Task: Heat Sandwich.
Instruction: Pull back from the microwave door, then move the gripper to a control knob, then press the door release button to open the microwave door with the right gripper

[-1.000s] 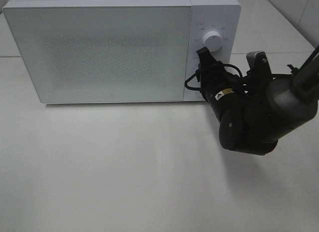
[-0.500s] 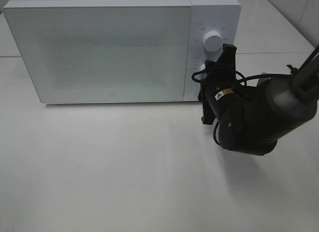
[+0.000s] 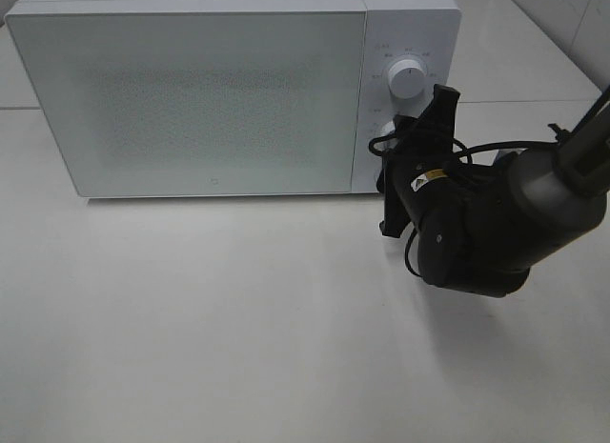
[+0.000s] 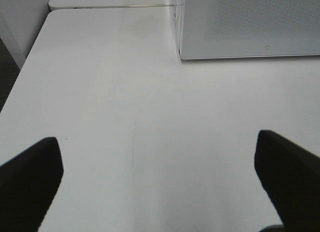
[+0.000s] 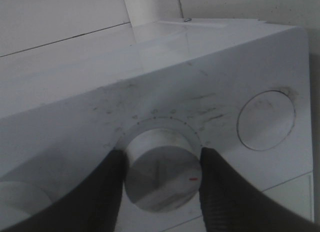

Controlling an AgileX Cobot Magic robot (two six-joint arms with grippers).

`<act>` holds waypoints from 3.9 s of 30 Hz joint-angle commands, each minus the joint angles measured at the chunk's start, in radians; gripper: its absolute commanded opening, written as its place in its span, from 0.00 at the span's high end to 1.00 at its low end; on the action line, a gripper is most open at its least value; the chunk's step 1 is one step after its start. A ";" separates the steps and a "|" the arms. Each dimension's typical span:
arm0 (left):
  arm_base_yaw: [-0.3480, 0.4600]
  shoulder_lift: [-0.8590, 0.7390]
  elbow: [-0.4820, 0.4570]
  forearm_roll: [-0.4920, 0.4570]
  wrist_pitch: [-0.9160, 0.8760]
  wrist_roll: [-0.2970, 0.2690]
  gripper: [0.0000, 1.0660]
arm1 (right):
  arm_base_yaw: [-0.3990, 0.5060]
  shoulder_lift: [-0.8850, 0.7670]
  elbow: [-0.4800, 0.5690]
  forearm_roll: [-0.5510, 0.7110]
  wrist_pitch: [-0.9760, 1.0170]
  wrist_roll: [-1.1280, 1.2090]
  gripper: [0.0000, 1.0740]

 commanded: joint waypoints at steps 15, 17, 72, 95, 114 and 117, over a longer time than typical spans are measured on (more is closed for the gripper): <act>0.006 -0.027 0.003 -0.008 -0.015 -0.001 0.05 | -0.005 -0.010 -0.013 -0.034 -0.117 -0.074 0.62; 0.006 -0.027 0.003 -0.008 -0.015 -0.001 0.05 | -0.005 -0.010 -0.013 -0.034 -0.117 -0.085 0.58; 0.006 -0.027 0.003 -0.008 -0.015 -0.001 0.05 | -0.005 -0.545 0.124 -0.455 1.358 -1.285 0.29; 0.006 -0.027 0.003 -0.008 -0.015 -0.001 0.05 | -0.005 -0.742 -0.025 -0.573 2.150 -1.551 0.29; 0.006 -0.027 0.003 -0.008 -0.015 -0.001 0.05 | -0.018 -1.504 -0.006 -0.689 2.298 -1.483 0.29; 0.006 -0.027 0.003 -0.008 -0.015 -0.001 0.05 | -0.111 -1.632 0.059 -0.692 2.292 -1.484 0.29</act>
